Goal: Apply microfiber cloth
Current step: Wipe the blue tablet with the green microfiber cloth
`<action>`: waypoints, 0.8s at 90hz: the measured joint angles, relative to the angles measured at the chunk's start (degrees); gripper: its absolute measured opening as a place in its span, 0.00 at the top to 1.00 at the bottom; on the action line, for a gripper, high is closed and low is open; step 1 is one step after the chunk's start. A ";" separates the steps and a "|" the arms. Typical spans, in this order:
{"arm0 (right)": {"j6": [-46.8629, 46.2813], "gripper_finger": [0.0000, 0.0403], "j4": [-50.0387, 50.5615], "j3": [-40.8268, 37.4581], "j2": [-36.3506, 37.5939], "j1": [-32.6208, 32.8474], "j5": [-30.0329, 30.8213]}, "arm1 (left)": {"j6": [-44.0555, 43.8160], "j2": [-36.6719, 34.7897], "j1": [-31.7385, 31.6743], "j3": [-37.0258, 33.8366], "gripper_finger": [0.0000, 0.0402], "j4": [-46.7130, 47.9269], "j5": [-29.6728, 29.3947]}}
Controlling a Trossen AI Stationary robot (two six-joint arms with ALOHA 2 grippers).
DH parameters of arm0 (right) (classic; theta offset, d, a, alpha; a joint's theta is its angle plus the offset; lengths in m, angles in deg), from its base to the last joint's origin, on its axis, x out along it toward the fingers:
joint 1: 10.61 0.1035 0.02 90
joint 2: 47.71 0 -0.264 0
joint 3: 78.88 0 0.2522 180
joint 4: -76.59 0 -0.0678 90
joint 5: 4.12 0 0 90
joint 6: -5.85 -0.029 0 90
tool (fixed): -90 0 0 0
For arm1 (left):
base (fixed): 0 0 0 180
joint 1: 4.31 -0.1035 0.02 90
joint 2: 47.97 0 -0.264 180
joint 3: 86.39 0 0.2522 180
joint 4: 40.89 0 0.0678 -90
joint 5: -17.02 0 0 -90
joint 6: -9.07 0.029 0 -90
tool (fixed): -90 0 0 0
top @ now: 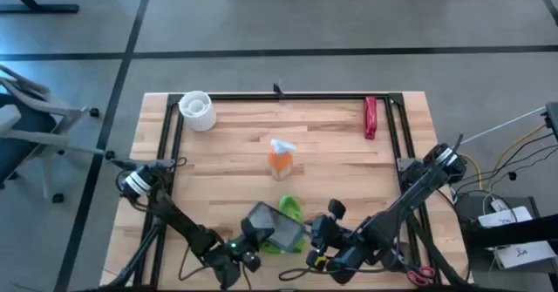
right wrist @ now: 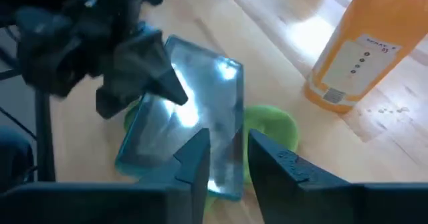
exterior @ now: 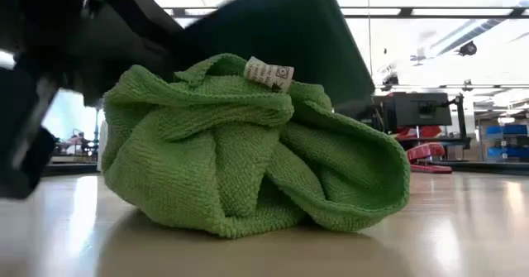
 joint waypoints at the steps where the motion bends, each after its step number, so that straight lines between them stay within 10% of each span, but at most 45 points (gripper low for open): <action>1: 0.03 0.83 0.00 0.00 0.00 0.03 0.01 | 0.33 0.21 0.00 0.07 0.98 0.01 0.01; 20: 0.14 0.89 -0.02 0.00 0.00 0.03 -0.08 | -1.23 1.87 0.03 0.34 0.93 0.04 1.41; 43: 0.10 0.86 -0.08 0.00 0.00 0.05 -0.47 | -7.81 0.49 0.04 0.70 0.63 0.17 4.00; 72: -0.03 0.78 -0.27 0.00 0.00 -0.13 -0.50 | -23.50 -6.52 0.35 4.81 0.40 13.20 22.64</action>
